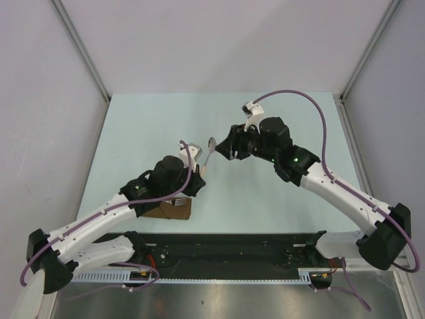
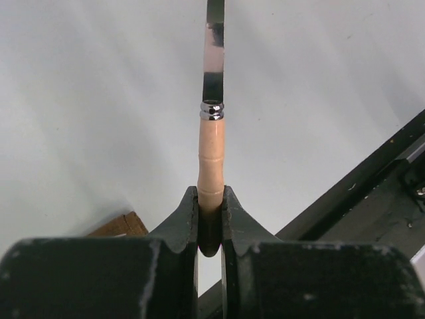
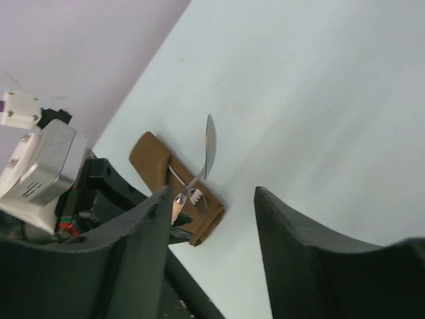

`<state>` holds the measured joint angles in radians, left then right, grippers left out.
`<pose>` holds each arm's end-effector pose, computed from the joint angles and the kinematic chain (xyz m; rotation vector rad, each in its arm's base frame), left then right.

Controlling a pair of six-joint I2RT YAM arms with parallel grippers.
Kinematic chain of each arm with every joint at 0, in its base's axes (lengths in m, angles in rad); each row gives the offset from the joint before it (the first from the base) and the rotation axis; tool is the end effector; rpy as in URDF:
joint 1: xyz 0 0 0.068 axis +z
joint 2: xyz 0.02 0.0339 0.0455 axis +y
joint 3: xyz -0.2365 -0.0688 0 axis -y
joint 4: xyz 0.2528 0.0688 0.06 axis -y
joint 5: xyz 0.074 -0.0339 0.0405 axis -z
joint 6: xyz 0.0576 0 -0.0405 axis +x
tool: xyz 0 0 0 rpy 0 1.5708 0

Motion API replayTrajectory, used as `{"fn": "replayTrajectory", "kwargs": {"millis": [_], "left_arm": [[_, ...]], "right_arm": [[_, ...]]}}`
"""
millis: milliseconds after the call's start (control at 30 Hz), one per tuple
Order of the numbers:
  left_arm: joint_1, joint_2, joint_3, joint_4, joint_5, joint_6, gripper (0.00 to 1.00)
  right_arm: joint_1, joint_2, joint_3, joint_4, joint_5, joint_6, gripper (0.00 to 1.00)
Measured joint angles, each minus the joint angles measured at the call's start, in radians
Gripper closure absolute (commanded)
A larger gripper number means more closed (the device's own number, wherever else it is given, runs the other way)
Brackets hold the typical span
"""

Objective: Fold the napkin into a case and place the utensils inside
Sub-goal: Pass from the left arm to the right, then insert the spoon into the folded napkin.

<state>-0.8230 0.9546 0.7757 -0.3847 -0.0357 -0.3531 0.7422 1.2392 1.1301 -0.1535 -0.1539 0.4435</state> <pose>0.1742 -0.1848 0.2503 0.4922 2.1494 -0.6412 0.2352 0.2277 0.3352 -0.4020 1.9012 0.9550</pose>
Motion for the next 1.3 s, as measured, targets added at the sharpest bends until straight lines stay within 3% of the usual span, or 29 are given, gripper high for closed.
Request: {"fn": "replayTrajectory", "kwargs": {"millis": [267,667,700,800,900,933,967,1000,1067,1167,1300], "left_arm": [[-0.035,0.032,0.029,-0.052,-0.047,0.084,1.00],[-0.073,0.044,0.061,-0.139,-0.154,0.225,1.00],[-0.076,0.044,0.064,-0.145,-0.166,0.237,1.00],[-0.087,0.044,0.070,-0.157,-0.193,0.272,1.00],[-0.099,0.042,0.070,-0.175,-0.217,0.291,0.99],[-0.101,0.038,0.070,-0.177,-0.226,0.294,0.92],[-0.104,0.033,0.070,-0.180,-0.235,0.295,0.67],[-0.106,0.028,0.071,-0.182,-0.250,0.296,0.55],[-0.108,0.019,0.073,-0.190,-0.296,0.272,0.42],[-0.071,-0.012,0.076,-0.216,-0.339,0.221,0.40],[0.097,-0.102,0.072,-0.270,-0.298,0.103,0.44]], "right_arm": [[-0.002,0.165,0.154,-0.090,-0.039,-0.111,0.66],[-0.025,0.258,0.256,-0.210,-0.132,-0.166,0.77],[-0.025,0.262,0.258,-0.215,-0.140,-0.167,0.80],[-0.027,0.270,0.259,-0.235,-0.166,-0.176,1.00],[-0.027,0.278,0.269,-0.241,-0.194,-0.172,1.00],[-0.028,0.278,0.270,-0.241,-0.197,-0.172,1.00],[-0.027,0.278,0.270,-0.239,-0.202,-0.166,1.00],[-0.026,0.278,0.269,-0.237,-0.201,-0.158,1.00],[-0.017,0.276,0.263,-0.227,-0.181,-0.132,1.00],[0.018,0.246,0.187,-0.183,-0.065,-0.060,1.00],[0.113,0.190,0.027,-0.071,0.148,0.124,1.00]]}}
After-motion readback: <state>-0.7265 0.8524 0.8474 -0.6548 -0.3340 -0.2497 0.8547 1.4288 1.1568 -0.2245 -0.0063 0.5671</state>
